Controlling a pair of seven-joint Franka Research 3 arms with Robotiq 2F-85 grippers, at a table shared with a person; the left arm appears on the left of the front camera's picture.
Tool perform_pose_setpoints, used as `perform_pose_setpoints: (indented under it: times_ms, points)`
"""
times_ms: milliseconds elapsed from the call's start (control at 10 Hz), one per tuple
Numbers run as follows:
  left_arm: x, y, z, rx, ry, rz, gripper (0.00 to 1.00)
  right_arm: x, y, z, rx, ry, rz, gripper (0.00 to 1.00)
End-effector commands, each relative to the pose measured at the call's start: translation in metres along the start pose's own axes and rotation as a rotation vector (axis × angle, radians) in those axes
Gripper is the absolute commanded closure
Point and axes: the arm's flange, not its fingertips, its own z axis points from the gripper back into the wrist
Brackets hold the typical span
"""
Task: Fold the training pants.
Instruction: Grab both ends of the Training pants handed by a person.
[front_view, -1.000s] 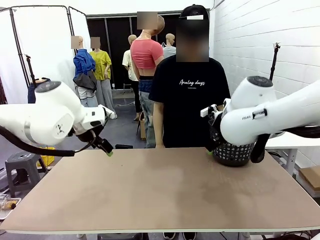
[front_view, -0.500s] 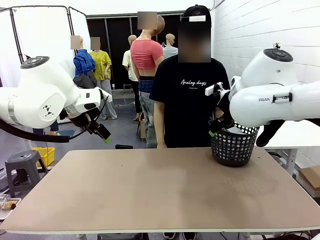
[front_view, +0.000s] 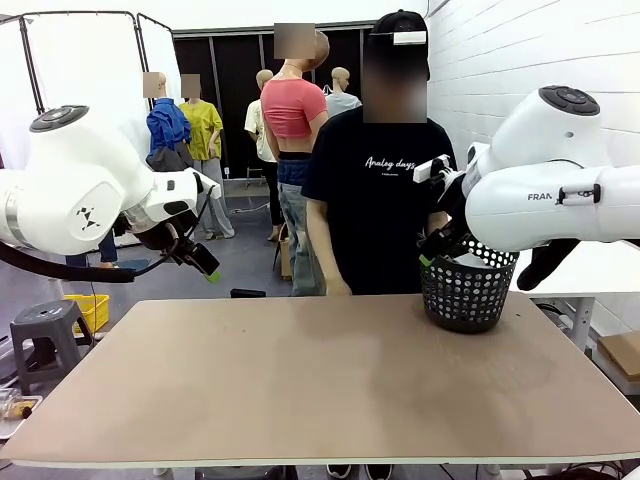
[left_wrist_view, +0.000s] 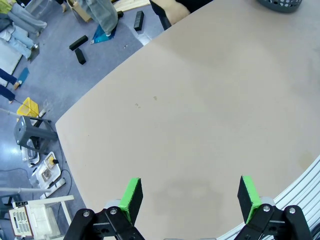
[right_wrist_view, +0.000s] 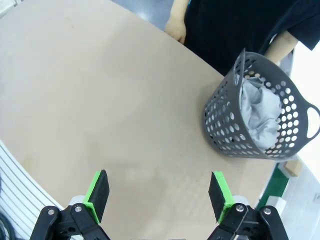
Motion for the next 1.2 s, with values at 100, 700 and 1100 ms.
perform_pose_setpoints:
  times_ms: [100,700,1100]
  points:
    - [0.0006,0.0008,-0.0017,-0.001,0.002,-0.011,0.0,0.0,-0.001,-0.0004,0.003,0.0,-0.002,0.0]
    - [0.0006,0.0008,-0.0017,-0.001,0.002,-0.011,0.0,0.0,-0.001,-0.0004,0.003,0.0,-0.002,0.0]
    - [0.0006,0.0008,-0.0017,-0.001,0.002,-0.011,0.0,0.0,-0.001,-0.0004,0.003,0.0,-0.002,0.0]
